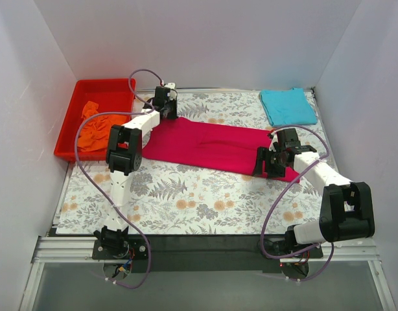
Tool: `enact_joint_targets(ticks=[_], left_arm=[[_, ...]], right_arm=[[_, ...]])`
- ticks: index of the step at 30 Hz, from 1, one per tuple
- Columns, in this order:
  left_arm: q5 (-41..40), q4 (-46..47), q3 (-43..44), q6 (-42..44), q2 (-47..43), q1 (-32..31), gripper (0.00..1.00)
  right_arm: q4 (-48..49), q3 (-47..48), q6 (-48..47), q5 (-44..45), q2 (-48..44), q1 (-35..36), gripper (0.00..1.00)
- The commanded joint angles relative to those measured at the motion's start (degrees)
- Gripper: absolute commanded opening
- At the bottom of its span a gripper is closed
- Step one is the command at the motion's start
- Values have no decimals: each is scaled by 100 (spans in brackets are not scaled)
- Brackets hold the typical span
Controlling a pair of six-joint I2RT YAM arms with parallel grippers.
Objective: Fold and stack the t-shirts
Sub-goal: Fold the tshirt
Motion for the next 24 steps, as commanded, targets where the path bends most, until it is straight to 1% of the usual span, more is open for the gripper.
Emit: enact_joint_targets(ticks=[1,8,12,13,19,24], left_arm=[[114,139,-155,-116,-867,15,0],[264,148,-867,-186,-1552,15,0],[343,139,-1403,-274,-1974,-55,0],[352,131,-1673,-283,-2053,-82,0],[422,16,-2641,-511,-2748,-222,0],[449,7,-3170,-713,-3056,-266,0]], right_arm=[[54,213,-80,-74,74,35,62],[116,283,-115,-135,153,35,61],[133,292,-124,-153,162,26,62],[142,283,-124,-161,153,35,62],[195,160,-106,-170,83,35,62],[238,72,-97,-179,30,35,61]])
